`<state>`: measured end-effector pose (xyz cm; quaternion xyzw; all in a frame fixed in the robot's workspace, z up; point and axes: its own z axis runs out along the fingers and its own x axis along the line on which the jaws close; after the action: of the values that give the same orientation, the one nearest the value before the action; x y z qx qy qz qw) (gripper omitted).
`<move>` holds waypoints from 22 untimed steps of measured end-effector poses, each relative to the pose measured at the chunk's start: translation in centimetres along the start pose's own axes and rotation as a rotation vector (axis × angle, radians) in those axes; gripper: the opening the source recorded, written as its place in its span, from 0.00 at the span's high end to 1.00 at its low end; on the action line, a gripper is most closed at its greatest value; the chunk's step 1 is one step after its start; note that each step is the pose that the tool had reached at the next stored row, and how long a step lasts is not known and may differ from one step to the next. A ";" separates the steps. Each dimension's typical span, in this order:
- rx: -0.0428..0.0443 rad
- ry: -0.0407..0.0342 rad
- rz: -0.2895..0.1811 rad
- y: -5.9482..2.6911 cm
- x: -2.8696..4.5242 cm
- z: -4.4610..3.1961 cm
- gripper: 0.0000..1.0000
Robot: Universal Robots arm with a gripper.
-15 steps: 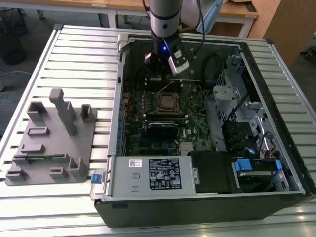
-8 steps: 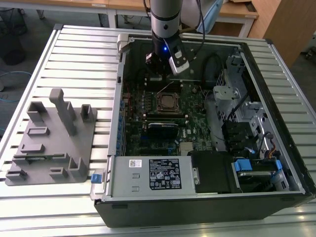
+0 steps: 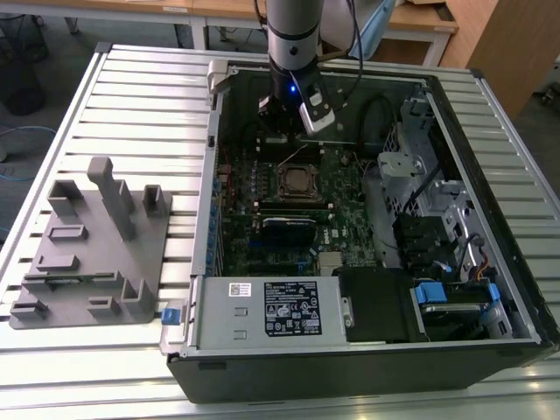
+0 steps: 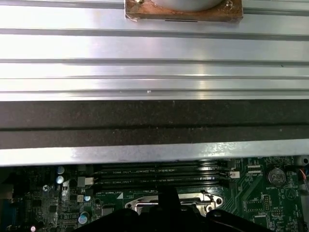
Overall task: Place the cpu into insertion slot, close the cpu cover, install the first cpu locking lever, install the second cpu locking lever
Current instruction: 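Install the first cpu locking lever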
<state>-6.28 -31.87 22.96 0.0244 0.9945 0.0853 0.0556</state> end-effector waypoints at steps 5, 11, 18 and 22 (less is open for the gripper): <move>0.0001 0.0001 0.000 -0.03 -0.18 0.23 0.89; 0.0001 0.0000 0.000 -0.03 -0.46 0.39 0.89; 0.0001 0.0000 0.000 -0.04 -0.48 0.55 0.89; 0.0000 0.0000 0.000 0.05 -0.52 0.65 0.89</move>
<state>-5.69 -31.74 22.39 0.0244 0.9945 0.0853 0.0555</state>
